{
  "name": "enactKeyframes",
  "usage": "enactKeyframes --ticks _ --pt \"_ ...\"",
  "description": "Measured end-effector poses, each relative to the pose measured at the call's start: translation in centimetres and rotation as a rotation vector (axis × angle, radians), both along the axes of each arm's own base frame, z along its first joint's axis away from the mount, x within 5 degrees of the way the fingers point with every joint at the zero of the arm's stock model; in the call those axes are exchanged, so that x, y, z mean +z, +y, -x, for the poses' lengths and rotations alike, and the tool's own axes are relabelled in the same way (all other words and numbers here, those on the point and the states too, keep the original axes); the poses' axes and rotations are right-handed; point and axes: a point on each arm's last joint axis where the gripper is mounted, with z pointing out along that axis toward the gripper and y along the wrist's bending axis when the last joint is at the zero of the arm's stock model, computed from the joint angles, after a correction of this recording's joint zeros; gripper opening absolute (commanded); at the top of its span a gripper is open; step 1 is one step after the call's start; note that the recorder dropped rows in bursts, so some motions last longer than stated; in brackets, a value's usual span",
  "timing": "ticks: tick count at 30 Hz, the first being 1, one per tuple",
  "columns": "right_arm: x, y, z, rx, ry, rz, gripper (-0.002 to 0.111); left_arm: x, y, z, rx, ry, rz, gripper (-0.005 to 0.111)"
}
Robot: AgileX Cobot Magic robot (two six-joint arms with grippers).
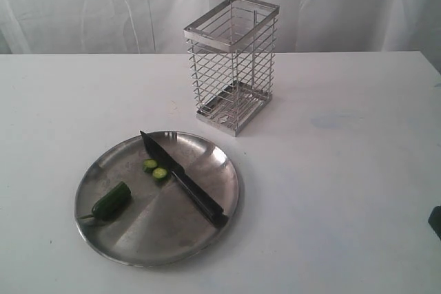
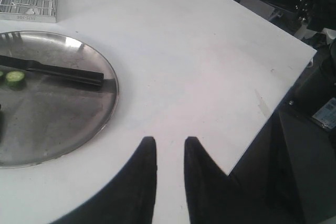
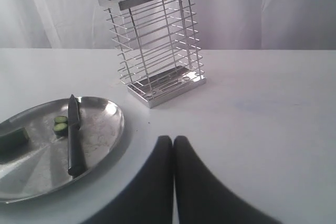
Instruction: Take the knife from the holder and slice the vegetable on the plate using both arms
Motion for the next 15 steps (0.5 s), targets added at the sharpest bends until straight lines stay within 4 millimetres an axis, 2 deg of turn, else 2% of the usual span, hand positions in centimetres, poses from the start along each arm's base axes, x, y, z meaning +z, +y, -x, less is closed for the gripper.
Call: enactKeyframes --ticks 15 --pt "-0.31 -0.07 0.01 -0.009 0.031 0.013 0.000 0.00 0.00 0.00 0.000 0.000 0.000 0.025"
